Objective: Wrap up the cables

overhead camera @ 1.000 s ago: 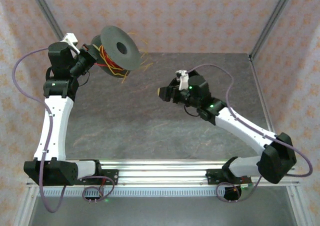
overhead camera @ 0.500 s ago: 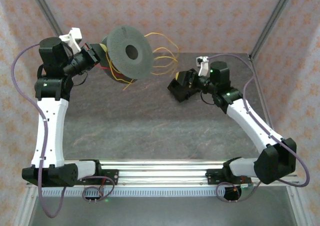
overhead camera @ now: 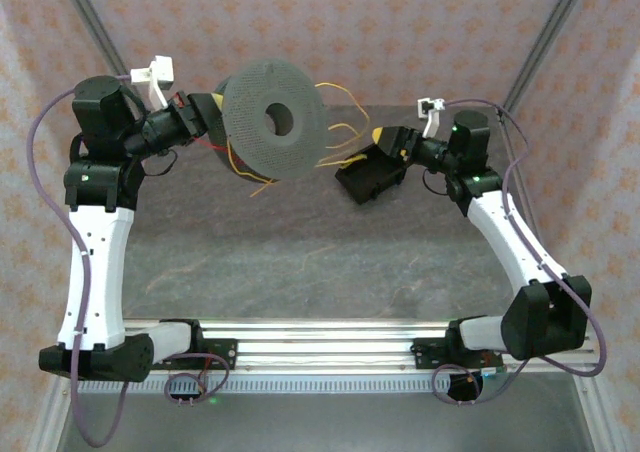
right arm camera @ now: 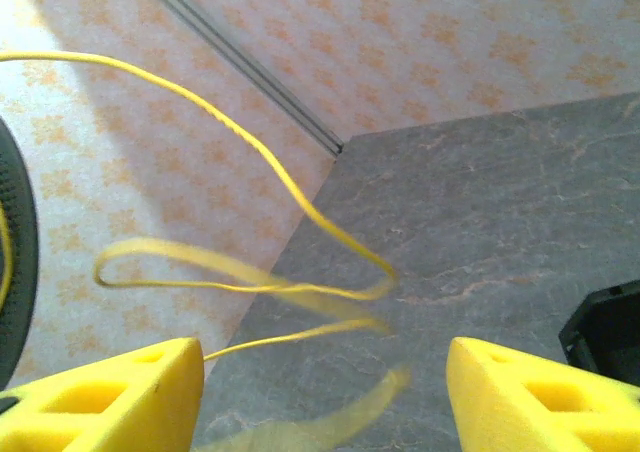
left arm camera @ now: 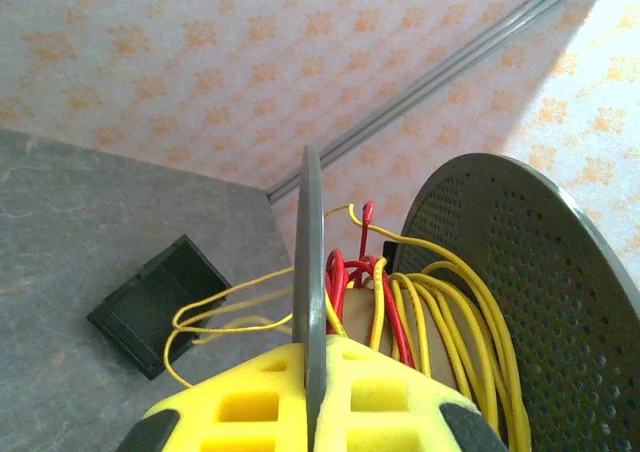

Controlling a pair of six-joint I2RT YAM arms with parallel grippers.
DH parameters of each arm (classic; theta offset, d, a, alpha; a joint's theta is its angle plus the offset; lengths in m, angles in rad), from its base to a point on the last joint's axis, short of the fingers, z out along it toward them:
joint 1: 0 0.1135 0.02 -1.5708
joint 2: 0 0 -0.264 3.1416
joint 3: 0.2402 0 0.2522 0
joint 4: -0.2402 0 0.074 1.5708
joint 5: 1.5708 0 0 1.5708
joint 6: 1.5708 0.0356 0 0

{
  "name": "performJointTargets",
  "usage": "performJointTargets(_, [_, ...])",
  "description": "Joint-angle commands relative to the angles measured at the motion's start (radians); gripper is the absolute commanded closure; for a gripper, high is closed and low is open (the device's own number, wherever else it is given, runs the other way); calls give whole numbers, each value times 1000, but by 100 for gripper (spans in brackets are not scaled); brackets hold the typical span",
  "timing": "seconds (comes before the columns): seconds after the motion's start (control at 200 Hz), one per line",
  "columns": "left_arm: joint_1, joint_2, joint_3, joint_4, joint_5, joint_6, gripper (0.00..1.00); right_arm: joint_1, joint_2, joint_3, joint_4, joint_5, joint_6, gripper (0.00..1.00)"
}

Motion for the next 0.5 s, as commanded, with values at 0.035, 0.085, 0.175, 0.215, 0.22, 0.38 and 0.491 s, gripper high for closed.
performJointTargets(0.035, [-22,-40,38,72,60,-33,100,-6,-34,-22,77,-9,-55,37])
performJointTargets(0.085, [-27,-43,38,71,65,-33,100,-6,-40,-43,111,11,-67,38])
performJointTargets(0.175, [-34,-49,36,69,74,-31,100,-7,-53,-68,164,47,-85,41])
performJointTargets(0.215, [-37,-51,34,70,78,-31,100,-8,-54,-69,171,58,-86,41])
performJointTargets(0.22, [-37,-52,33,70,78,-31,100,-8,-55,-69,171,59,-86,41])
performJointTargets(0.38, [-48,-56,34,76,87,-34,100,-8,-35,-46,173,37,-87,42])
performJointTargets(0.491, [-51,-54,40,80,90,-37,100,-8,-21,-33,170,33,-87,44])
